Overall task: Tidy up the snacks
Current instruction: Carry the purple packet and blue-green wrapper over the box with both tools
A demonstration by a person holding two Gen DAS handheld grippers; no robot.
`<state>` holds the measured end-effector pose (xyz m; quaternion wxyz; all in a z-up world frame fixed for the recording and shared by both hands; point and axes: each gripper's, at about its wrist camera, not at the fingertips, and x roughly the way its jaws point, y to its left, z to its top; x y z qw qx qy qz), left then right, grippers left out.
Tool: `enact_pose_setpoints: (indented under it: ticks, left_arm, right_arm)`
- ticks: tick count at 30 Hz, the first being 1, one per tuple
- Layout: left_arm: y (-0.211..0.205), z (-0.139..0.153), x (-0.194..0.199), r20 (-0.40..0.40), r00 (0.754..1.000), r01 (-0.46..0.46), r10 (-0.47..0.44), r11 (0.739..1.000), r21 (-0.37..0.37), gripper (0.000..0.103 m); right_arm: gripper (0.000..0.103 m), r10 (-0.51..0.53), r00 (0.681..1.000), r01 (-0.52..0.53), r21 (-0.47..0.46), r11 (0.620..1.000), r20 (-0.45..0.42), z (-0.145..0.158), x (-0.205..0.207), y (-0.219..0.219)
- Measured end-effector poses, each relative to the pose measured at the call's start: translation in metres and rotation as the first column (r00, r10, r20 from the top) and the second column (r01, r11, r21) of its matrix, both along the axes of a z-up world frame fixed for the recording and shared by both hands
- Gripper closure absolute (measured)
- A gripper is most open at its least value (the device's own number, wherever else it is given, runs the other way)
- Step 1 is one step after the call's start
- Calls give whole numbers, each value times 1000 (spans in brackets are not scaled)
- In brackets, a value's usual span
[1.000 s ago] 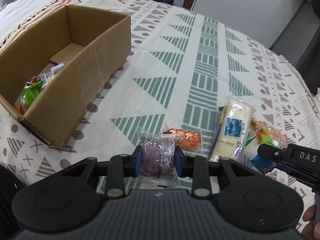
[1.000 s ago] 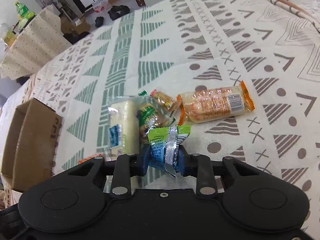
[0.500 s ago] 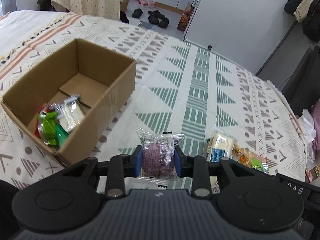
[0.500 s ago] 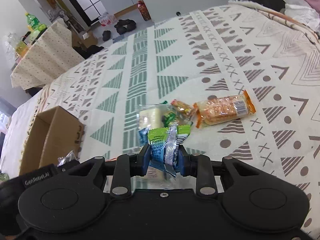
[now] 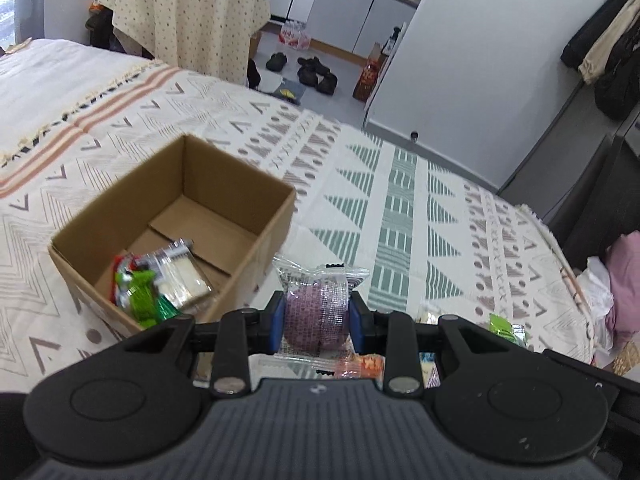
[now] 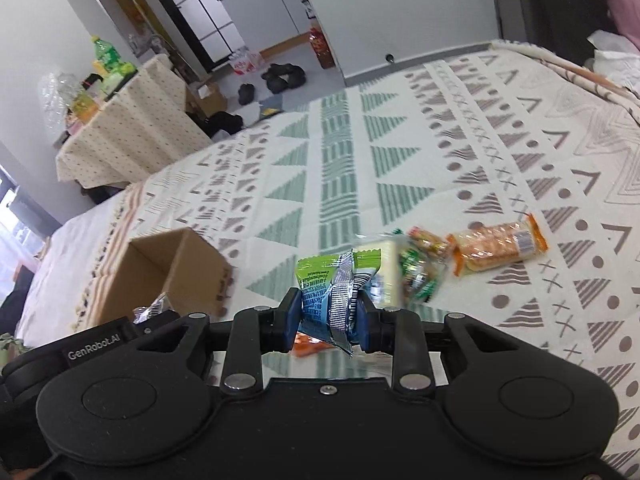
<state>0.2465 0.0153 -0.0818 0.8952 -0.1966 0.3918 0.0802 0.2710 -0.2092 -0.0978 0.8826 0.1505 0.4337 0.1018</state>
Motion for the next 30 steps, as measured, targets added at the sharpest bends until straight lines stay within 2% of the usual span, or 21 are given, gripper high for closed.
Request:
enact_pose_setpoints:
  ticks: [15, 30]
  left_arm:
    - [68, 35, -12, 73, 996, -58, 57, 998, 3, 72]
    - [131, 26, -5, 57, 994, -91, 92, 996, -20, 72]
  right_arm:
    - [75, 72, 992, -75, 20, 997, 102, 37, -2, 65]
    - [75, 164, 976, -168, 14, 986, 141, 48, 8, 134]
